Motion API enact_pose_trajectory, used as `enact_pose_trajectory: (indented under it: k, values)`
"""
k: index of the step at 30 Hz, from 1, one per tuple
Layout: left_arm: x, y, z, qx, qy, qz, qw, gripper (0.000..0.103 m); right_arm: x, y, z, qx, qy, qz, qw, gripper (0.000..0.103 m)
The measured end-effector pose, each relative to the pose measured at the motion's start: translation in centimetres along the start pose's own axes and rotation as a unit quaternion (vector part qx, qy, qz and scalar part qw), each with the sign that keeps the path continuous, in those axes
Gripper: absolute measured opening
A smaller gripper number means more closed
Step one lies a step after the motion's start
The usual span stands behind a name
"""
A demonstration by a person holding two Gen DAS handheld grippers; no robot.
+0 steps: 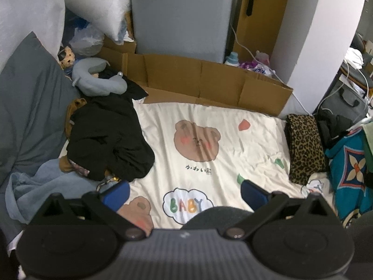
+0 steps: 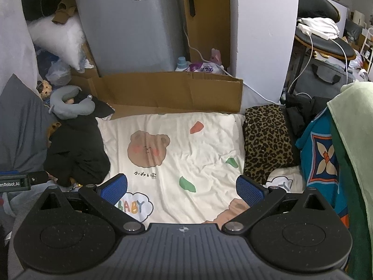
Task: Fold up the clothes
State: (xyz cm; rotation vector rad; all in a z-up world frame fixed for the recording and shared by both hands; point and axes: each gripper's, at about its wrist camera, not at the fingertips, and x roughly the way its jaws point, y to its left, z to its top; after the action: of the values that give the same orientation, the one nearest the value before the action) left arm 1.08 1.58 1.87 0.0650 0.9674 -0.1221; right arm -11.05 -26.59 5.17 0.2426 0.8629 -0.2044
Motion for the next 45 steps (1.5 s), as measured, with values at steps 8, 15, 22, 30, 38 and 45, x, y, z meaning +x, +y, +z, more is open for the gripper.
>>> enact_pose_trajectory:
  k: [8,15,22,30,38,45]
  values:
    - [0.0,1.5,0.4,-0.009,-0.006,0.003,0.9999,0.102,0.4,0.1,0.9,0.001,-0.006,-0.004,1.000,0.102]
    - [1.1,3.2,1.0,-0.006,-0.005,0.001,1.0000,0.102,1.6,0.6,1.5,-0.006,-0.010,0.000,1.000,0.102]
    - [1.9,5.3,1.8,-0.022,-0.016,-0.005,0.9996,0.102,2.5,1.0,2.0,0.000,-0.032,0.010,0.999,0.102]
    - [3.7,8.2,1.9,-0.034,-0.018,-0.006,0.9992,0.095,4.1,1.7,2.5,0.001,-0.046,0.020,0.999,0.102]
    - [5.3,10.9,2.5,-0.042,-0.021,-0.003,0.9989,0.087,6.3,2.6,2.8,0.002,-0.053,0.049,0.997,0.102]
    - [7.8,13.0,3.3,-0.052,-0.017,0.006,0.9985,0.086,8.9,4.3,3.0,-0.020,-0.060,0.060,0.996,0.101]
